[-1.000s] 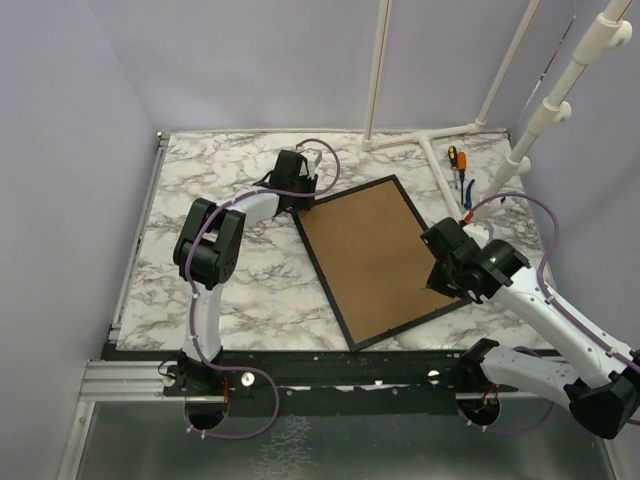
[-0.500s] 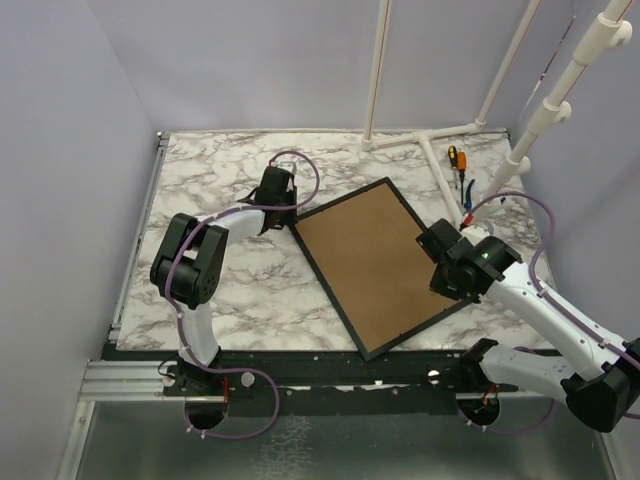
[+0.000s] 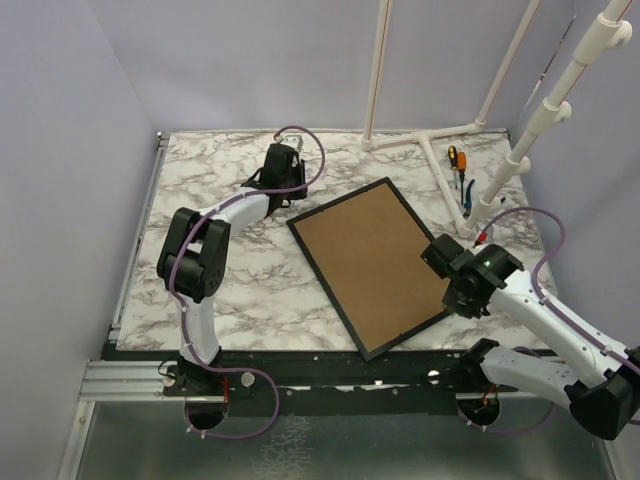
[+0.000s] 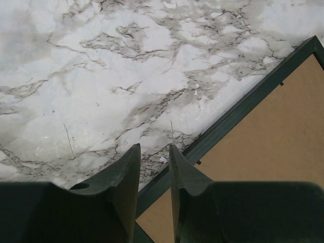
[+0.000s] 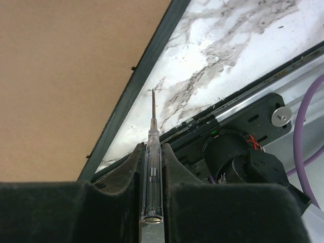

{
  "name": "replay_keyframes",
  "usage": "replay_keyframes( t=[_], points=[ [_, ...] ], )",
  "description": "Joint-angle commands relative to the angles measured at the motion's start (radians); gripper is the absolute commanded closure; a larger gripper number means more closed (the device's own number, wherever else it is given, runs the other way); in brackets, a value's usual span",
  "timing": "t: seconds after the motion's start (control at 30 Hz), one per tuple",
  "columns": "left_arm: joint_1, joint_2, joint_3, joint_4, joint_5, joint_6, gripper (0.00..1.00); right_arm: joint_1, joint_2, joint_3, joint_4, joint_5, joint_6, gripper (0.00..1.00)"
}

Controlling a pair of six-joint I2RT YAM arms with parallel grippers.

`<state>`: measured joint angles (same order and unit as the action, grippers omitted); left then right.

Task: Take the photo out of the frame
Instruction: Adjust the photo frame at the center of the board.

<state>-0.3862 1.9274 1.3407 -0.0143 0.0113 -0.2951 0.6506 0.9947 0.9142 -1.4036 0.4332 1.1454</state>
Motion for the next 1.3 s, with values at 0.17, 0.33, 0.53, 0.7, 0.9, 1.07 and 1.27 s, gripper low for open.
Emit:
replay_keyframes(
  t=[0.17, 0.33, 0.53, 0.7, 0.9, 1.07, 1.27],
  points=[
    [-0.002, 0.091, 0.063, 0.007, 0.047, 0.011, 0.69, -0.002, 0.076, -0.051, 0.004, -0.010, 0.074, 0.99],
    [0.003, 0.103, 0.071, 0.010, 0.053, -0.006, 0.69, -0.002, 0.069, -0.054, 0.105, -0.013, 0.048, 1.00],
    [0.021, 0.135, 0.074, 0.033, 0.091, -0.058, 0.69, -0.002, 0.155, -0.014, 0.150, 0.005, 0.026, 0.99],
    [0.029, 0.164, 0.084, 0.044, 0.126, -0.078, 0.69, -0.002, 0.169, -0.011, 0.172, 0.016, 0.023, 0.99],
    [0.067, 0.173, 0.062, 0.088, 0.210, -0.127, 0.68, -0.002, 0.146, -0.017, 0.246, 0.016, -0.009, 1.00],
    [0.073, 0.178, 0.047, 0.093, 0.254, -0.118, 0.67, -0.005, 0.182, -0.002, 0.263, 0.026, -0.024, 0.99],
    [0.078, 0.156, -0.012, 0.095, 0.245, -0.116, 0.66, -0.020, 0.203, 0.012, 0.309, 0.018, -0.061, 0.99]
  ],
)
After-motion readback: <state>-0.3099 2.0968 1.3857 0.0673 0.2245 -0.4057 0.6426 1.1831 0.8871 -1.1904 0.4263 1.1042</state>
